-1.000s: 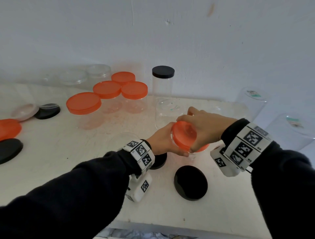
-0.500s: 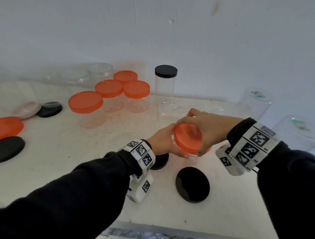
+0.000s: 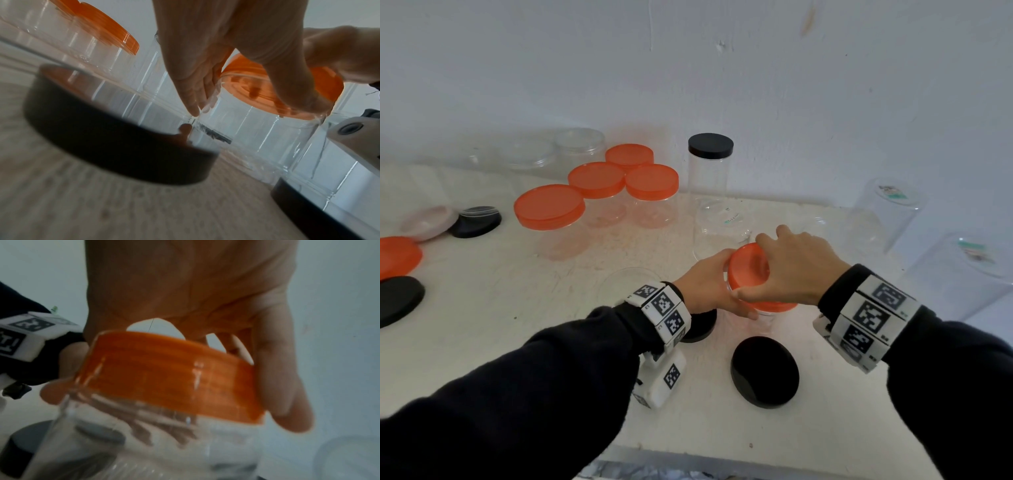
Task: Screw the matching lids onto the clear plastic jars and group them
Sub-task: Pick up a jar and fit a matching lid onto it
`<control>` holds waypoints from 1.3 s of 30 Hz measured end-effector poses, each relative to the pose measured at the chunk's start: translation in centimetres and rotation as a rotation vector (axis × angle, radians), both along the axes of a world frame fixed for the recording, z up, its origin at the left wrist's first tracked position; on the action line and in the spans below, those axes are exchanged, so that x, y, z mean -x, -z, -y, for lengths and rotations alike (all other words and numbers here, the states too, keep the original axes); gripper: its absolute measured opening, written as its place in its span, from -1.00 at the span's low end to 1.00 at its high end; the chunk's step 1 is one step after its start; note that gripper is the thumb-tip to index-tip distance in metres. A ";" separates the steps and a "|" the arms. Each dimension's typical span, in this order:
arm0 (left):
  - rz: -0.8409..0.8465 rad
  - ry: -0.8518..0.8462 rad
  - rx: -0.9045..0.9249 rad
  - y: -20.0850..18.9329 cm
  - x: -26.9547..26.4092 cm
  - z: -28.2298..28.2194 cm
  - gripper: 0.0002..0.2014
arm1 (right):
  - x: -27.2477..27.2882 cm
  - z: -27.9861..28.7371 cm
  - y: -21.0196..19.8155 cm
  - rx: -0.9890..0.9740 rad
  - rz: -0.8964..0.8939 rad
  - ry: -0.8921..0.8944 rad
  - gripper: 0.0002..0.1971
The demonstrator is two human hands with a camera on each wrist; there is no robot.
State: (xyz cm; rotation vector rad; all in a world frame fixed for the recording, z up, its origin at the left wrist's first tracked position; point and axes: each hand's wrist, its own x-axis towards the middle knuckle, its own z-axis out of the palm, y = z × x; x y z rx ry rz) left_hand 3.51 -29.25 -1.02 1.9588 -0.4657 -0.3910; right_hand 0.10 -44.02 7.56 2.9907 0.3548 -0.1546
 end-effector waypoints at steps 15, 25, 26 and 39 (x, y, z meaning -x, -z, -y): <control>0.021 0.011 -0.010 -0.2 0.2 0.2 0.05 | -1.0 2.0 -1.2 -0.028 -0.182 -0.246 -0.07; 0.018 -0.007 -0.039 -0.3 0.3 0.2 -0.06 | -0.4 1.3 -0.2 -0.007 -0.043 -0.168 -0.09; 0.019 -0.008 -0.041 -0.4 0.4 0.2 -0.08 | -0.4 1.2 -0.2 -0.005 -0.036 -0.154 -0.10; 0.025 -0.004 -0.025 -0.5 0.9 0.4 0.00 | 0.1 1.3 -0.3 0.014 -0.148 -0.075 -0.03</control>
